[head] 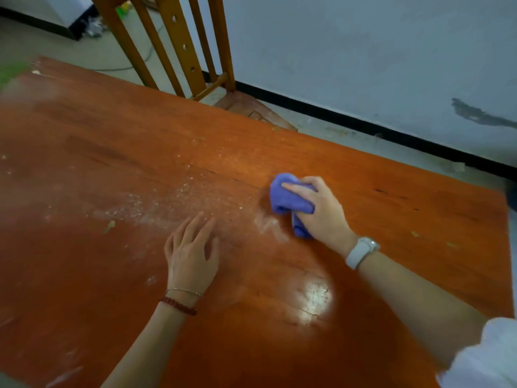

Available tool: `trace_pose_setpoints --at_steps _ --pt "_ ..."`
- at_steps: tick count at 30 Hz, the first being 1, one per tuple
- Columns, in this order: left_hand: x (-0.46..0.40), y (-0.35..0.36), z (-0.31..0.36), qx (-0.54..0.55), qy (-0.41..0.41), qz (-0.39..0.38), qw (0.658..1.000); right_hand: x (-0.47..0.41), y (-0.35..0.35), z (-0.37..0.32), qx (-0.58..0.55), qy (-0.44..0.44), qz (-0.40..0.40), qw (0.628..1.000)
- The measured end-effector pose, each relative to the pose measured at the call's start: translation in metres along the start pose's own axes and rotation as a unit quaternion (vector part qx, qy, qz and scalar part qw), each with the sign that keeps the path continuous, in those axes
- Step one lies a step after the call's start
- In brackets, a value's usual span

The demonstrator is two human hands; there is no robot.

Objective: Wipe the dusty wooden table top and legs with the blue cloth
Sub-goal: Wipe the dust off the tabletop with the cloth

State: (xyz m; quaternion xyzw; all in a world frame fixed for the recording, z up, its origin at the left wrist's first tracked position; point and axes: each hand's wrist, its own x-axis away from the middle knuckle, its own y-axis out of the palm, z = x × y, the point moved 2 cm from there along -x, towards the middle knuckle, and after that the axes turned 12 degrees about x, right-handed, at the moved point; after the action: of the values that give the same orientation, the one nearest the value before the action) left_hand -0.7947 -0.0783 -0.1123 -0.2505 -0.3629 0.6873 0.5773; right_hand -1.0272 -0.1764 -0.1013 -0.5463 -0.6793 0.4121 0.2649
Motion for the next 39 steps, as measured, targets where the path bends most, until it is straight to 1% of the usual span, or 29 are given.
trace_pose_setpoints --at_steps 1,2,4,5,6,8,10,12,14,16,18,19,20,22,24,25,27,28,29,30,32,34,35,36,37,38,39 --pt "0.006 -0.004 -0.006 -0.003 -0.009 0.008 1.000 -0.008 -0.010 0.013 0.011 0.062 0.045 0.997" --pt "0.013 -0.008 -0.013 -0.006 -0.024 0.012 1.000 -0.016 -0.019 0.027 0.036 0.124 0.064 0.990" --pt "0.029 -0.014 -0.026 -0.014 -0.059 0.011 0.998 -0.022 -0.023 0.042 0.093 0.211 0.050 0.972" --pt "0.036 -0.017 -0.033 -0.021 -0.073 0.007 0.997 -0.022 -0.019 0.040 0.124 0.225 0.036 0.966" --pt "0.044 -0.019 -0.040 -0.030 -0.088 0.000 0.996 -0.018 -0.011 0.034 0.152 0.215 0.028 0.964" --pt "0.056 -0.024 -0.055 -0.048 -0.113 -0.016 0.992 -0.007 0.010 0.010 0.186 0.144 0.018 0.972" --pt "0.065 -0.030 -0.069 -0.057 -0.133 -0.023 0.989 0.007 0.031 -0.021 0.193 0.075 0.000 0.978" --pt "0.074 -0.040 -0.080 -0.060 -0.151 -0.012 0.987 0.029 0.049 -0.054 0.184 0.034 -0.012 0.982" --pt "0.083 -0.052 -0.091 -0.059 -0.166 0.009 0.984 0.062 0.071 -0.091 0.181 -0.026 -0.035 0.983" --pt "0.093 -0.065 -0.103 -0.064 -0.184 0.026 0.981 0.097 0.094 -0.133 0.155 -0.104 -0.066 0.980" --pt "0.103 -0.077 -0.115 -0.065 -0.207 0.044 0.975 0.120 0.109 -0.164 0.064 -0.151 -0.135 0.977" --pt "0.109 -0.082 -0.122 -0.065 -0.217 0.046 0.973 0.124 0.108 -0.170 0.002 -0.142 -0.167 0.976" --pt "0.115 -0.086 -0.128 -0.067 -0.227 0.041 0.971 0.124 0.104 -0.170 -0.049 -0.118 -0.174 0.976" --pt "0.126 -0.090 -0.139 -0.064 -0.238 0.034 0.969 0.109 0.088 -0.154 -0.083 -0.050 -0.113 0.989" --pt "0.135 -0.094 -0.145 -0.046 -0.245 0.043 0.967 0.086 0.067 -0.125 -0.052 0.038 -0.037 0.997" --pt "0.139 -0.095 -0.148 -0.036 -0.251 0.049 0.966 0.077 0.058 -0.112 -0.020 0.073 -0.014 0.997" --pt "0.146 -0.097 -0.155 -0.029 -0.254 0.058 0.965 0.069 0.053 -0.096 0.048 0.139 -0.001 0.989" --pt "0.150 -0.098 -0.157 -0.029 -0.249 0.063 0.966 0.070 0.056 -0.096 0.084 0.153 -0.007 0.985" --pt "0.154 -0.099 -0.160 -0.031 -0.241 0.067 0.968 0.075 0.062 -0.104 0.117 0.146 -0.017 0.982" --pt "0.158 -0.100 -0.163 -0.032 -0.232 0.069 0.970 0.084 0.072 -0.117 0.142 0.120 -0.026 0.982" --pt "0.163 -0.101 -0.171 -0.032 -0.218 0.061 0.974 0.119 0.099 -0.159 0.170 0.025 -0.045 0.984" --pt "0.166 -0.105 -0.179 -0.032 -0.200 0.052 0.978 0.164 0.126 -0.206 0.150 -0.085 -0.094 0.981" --pt "0.165 -0.108 -0.183 -0.029 -0.187 0.055 0.980 0.185 0.138 -0.228 0.135 -0.143 -0.131 0.972" --pt "0.165 -0.111 -0.187 -0.027 -0.174 0.058 0.983 0.202 0.147 -0.247 0.093 -0.194 -0.181 0.960" --pt "0.165 -0.116 -0.191 -0.031 -0.165 0.059 0.984 0.212 0.152 -0.261 0.030 -0.223 -0.239 0.945" --pt "0.166 -0.120 -0.196 -0.040 -0.163 0.061 0.984 0.217 0.152 -0.269 -0.036 -0.230 -0.295 0.927" --pt "0.168 -0.124 -0.201 -0.052 -0.168 0.062 0.983 0.216 0.147 -0.273 -0.083 -0.230 -0.327 0.913"
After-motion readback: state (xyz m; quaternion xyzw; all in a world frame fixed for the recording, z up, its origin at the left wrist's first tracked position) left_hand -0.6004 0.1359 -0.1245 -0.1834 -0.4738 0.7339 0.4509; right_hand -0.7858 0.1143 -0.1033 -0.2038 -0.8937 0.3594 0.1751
